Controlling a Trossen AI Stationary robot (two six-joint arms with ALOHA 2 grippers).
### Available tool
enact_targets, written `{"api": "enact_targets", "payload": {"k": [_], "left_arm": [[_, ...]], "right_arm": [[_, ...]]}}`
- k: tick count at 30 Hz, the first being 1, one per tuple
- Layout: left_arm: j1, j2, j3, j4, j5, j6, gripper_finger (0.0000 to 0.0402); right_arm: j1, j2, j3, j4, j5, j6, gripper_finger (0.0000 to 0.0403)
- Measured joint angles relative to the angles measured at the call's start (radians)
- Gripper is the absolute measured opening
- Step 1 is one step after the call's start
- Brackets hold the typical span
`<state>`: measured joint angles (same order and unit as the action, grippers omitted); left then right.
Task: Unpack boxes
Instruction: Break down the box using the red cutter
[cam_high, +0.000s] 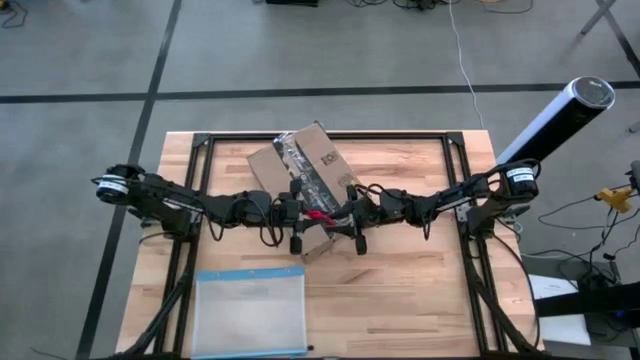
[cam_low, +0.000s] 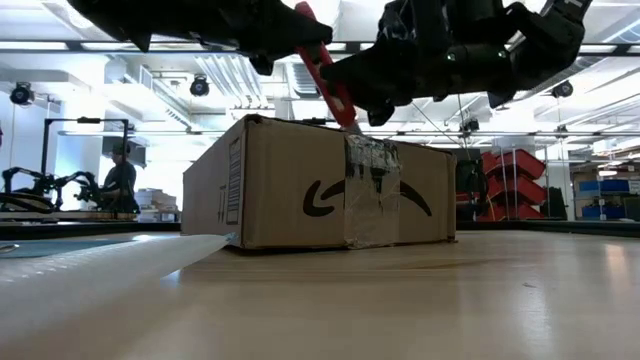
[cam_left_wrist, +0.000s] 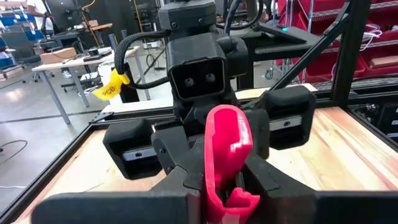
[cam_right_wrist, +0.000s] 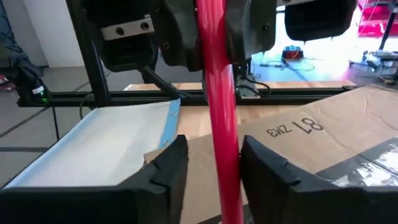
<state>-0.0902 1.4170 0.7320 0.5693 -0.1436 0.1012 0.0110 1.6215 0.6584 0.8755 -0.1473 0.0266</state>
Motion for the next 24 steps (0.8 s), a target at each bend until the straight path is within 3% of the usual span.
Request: {"api": "enact_targets", "payload": {"k": [5, 10, 24], "left_arm": [[0.001, 0.0, 0.033, -0.051, 0.0, 0.007, 0.0031], [0.001, -0.001, 0.05, -0.081, 0.003, 0.007, 0.0031], [0.0, -0.001, 0.054, -0.084, 0.029, -0.01, 0.0031]], "right_arm": [[0.0, 0.0, 0.06, -0.108, 0.002, -0.035, 0.015], [-0.002, 0.0, 0.084, -0.149, 0.009, -0.063, 0.0137], [-0.004, 0.0, 0.085, -0.169, 0.024, -0.068, 0.0023]]}}
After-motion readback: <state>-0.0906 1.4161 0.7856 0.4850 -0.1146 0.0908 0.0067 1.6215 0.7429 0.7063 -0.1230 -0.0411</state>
